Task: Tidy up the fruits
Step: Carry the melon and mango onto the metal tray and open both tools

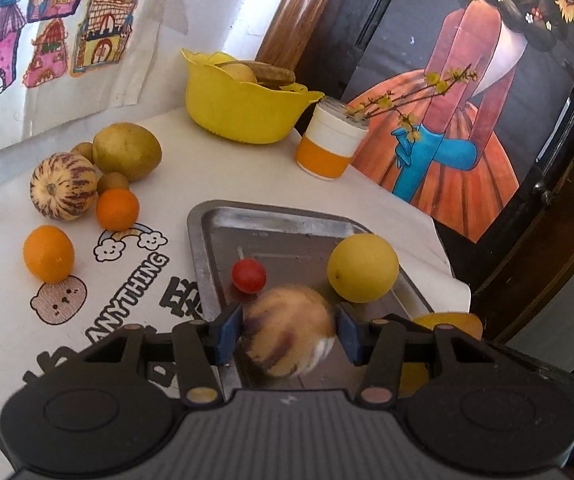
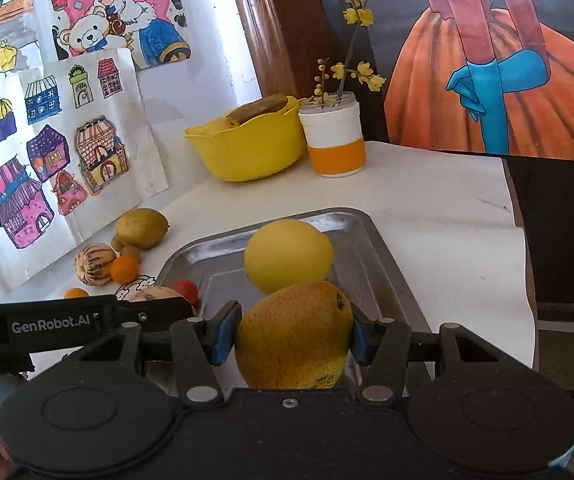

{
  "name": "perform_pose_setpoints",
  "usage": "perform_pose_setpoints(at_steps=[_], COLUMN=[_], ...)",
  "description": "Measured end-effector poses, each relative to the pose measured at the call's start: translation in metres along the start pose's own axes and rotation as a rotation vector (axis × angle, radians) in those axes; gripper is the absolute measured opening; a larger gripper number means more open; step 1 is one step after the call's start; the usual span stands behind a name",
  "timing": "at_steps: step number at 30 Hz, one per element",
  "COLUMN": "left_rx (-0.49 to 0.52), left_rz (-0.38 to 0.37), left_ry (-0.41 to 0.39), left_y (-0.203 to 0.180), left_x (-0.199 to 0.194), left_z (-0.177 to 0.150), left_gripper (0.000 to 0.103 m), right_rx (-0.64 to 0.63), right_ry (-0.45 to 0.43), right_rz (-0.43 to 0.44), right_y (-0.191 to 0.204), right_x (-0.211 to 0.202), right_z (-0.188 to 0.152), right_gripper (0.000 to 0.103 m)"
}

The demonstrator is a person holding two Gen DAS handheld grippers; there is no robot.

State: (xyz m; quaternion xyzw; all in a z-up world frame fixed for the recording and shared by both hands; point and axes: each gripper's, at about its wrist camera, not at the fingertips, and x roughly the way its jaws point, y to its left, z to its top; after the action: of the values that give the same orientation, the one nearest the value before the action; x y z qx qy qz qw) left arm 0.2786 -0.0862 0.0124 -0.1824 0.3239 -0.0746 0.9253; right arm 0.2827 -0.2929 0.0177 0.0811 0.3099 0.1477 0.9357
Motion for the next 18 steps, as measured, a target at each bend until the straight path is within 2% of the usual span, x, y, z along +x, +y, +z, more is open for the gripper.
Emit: perform_pose_setpoints(at_steps=[4,5,12,15,18], left_rx=[0.000,-0.003,0.016,0.029,0.038], left_rz=[-0.004,-0.009,-0.006,-0.003,0.005], left_ry=[-0.026,-0.030,-0.103,-0.136,-0.162], left_y=[-0.002,-0.003,-0.009,-0.009,-0.007], left_x=[-0.009,-0.012,-0.048,-0.067,-0.088], left_z=[0.003,0.003,0.003,0.001,-0.004], left_gripper=[0.070,0.073,0.101,0.102,0.102], right_rx=[0.008,0.014,-0.003,-0.026,-0.053], right_ry=[-0.015,-0.016,-0.074,-0.109,-0.136], right_rz=[-0.020,-0.022,-0.054,-0.069,-0.076], right_y=[-0.003,-0.003,0.004,0.012,0.021], right_x=[-0.007,-0.009,-0.035,-0.051,-0.067], right_z=[-0.003,-0.004,-0.011,-0.012,-0.015], right_gripper=[0.073,0.074,0.093,0.099,0.100])
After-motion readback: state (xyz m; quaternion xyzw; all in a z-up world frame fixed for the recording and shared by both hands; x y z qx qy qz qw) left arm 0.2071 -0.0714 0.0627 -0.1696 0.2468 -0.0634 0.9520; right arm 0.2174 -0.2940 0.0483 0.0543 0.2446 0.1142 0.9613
